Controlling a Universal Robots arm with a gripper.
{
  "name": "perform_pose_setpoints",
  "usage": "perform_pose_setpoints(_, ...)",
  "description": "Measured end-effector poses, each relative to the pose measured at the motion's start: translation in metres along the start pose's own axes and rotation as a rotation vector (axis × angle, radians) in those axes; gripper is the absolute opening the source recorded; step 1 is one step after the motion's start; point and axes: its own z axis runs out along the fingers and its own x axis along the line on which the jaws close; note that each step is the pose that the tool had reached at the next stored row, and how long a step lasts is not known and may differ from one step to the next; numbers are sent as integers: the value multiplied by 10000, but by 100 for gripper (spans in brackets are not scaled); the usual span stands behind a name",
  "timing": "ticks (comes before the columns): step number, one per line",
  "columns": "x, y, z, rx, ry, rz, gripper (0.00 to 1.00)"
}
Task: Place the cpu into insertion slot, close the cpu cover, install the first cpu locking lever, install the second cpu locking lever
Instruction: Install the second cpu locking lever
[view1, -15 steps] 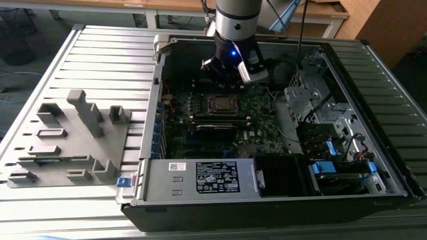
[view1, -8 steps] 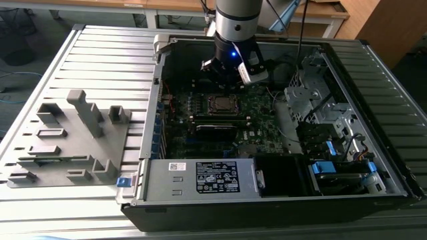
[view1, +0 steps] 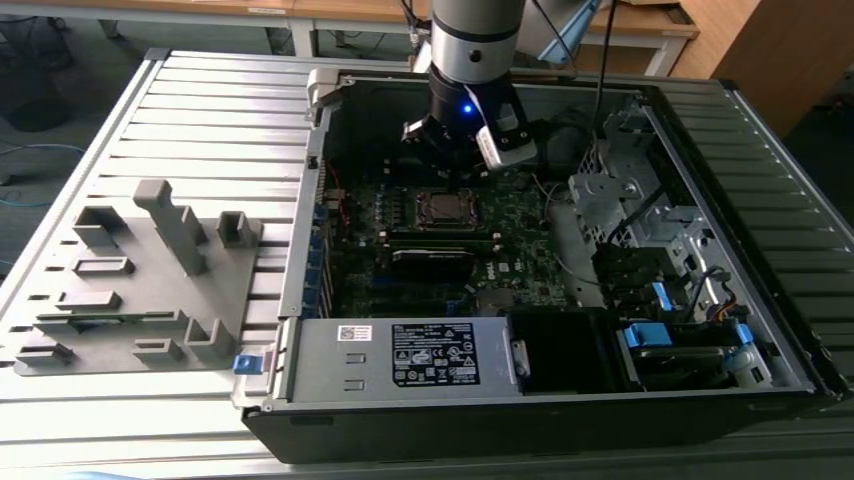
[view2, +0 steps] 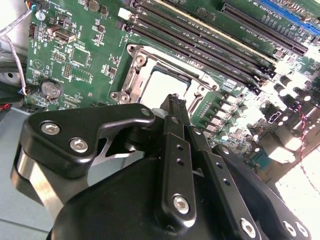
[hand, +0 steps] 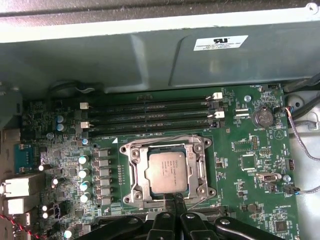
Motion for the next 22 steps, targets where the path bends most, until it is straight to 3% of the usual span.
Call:
perform_pose_setpoints(13, -9, -86, -7, 6, 0, -1, 11)
perform_pose_setpoints(20, -9, -89, -6, 30, -2, -3, 11)
perform_pose_setpoints(22, -9, -88, -3, 37, 55, 2, 11)
